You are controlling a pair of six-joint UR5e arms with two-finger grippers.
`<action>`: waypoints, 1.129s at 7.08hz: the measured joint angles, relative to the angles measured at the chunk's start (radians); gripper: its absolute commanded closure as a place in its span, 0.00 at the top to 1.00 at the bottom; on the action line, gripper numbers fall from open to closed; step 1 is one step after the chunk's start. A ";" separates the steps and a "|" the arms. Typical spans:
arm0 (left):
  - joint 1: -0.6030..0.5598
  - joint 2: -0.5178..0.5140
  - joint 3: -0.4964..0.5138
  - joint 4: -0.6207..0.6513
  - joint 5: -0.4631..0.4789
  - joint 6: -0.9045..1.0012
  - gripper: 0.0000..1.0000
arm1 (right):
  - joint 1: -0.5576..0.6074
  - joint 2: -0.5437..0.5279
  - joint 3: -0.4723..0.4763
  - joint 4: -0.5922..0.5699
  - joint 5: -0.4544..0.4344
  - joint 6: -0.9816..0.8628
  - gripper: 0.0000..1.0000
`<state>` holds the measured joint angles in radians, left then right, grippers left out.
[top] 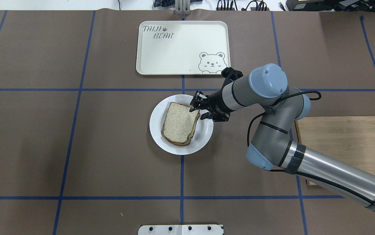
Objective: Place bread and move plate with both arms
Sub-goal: 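Lower the bread onto the egg toast and open the right gripper, then withdraw the right gripper upward while the left arm reaches toward the plate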
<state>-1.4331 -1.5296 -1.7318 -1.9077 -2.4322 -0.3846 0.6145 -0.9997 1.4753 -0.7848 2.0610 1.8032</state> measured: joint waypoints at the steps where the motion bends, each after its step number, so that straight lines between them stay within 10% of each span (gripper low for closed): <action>1: 0.012 0.000 0.004 -0.025 -0.014 -0.002 0.98 | 0.038 -0.011 0.007 -0.002 0.039 -0.011 1.00; 5: 0.150 -0.087 0.008 -0.179 -0.180 -0.348 0.98 | 0.313 -0.119 0.032 -0.176 0.240 -0.471 1.00; 8: 0.304 -0.211 0.028 -0.367 -0.103 -0.719 0.98 | 0.476 -0.126 0.075 -0.504 0.258 -0.898 1.00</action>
<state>-1.1295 -1.7405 -1.7033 -2.2751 -2.5348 -1.1033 1.0904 -1.1259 1.5505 -1.2889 2.3193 0.9050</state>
